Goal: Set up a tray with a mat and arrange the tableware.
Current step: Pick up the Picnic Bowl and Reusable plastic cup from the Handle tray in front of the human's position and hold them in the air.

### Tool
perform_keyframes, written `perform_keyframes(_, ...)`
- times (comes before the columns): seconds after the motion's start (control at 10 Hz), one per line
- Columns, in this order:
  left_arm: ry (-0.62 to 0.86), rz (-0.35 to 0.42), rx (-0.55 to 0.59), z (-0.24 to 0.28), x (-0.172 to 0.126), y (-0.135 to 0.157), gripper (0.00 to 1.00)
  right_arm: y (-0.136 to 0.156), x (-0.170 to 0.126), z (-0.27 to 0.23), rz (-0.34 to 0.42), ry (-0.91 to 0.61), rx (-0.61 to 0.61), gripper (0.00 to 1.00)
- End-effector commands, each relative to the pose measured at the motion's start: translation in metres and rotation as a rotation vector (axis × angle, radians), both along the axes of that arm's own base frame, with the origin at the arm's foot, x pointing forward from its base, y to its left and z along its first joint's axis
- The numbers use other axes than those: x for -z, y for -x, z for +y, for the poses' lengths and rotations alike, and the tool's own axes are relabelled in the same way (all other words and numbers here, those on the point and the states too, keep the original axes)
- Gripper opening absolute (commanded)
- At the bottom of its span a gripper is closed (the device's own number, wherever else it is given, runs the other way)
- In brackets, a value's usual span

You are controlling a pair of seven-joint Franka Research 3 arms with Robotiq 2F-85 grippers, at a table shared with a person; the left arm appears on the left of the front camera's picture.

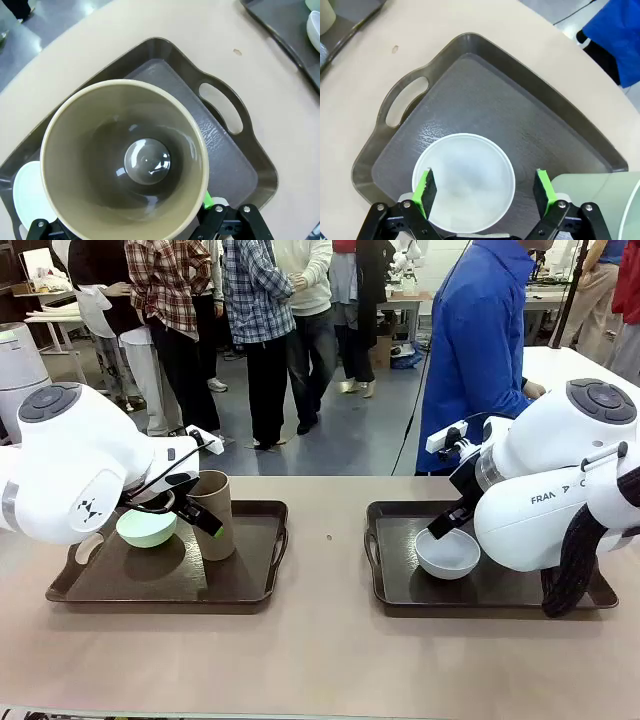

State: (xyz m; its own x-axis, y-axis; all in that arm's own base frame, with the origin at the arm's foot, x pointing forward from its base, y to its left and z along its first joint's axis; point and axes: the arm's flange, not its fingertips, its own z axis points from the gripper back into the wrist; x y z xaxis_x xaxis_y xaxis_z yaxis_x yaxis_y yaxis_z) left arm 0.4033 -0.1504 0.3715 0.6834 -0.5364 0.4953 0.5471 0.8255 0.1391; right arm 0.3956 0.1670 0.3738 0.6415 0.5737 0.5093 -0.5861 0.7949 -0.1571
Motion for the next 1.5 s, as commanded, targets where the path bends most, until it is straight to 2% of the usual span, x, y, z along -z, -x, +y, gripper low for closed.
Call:
perform_keyframes(0.0,0.000,-0.001,0.000,-0.0001,-0.0001,0.0000,1.00,0.0000,0.0000,0.0000,0.000,0.000,0.000,1.00)
perform_keyframes(1.4,0.000,-0.001,0.000,-0.0001,-0.0001,0.0000,1.00,0.0000,0.0000,0.0000,0.000,0.000,0.000,1.00)
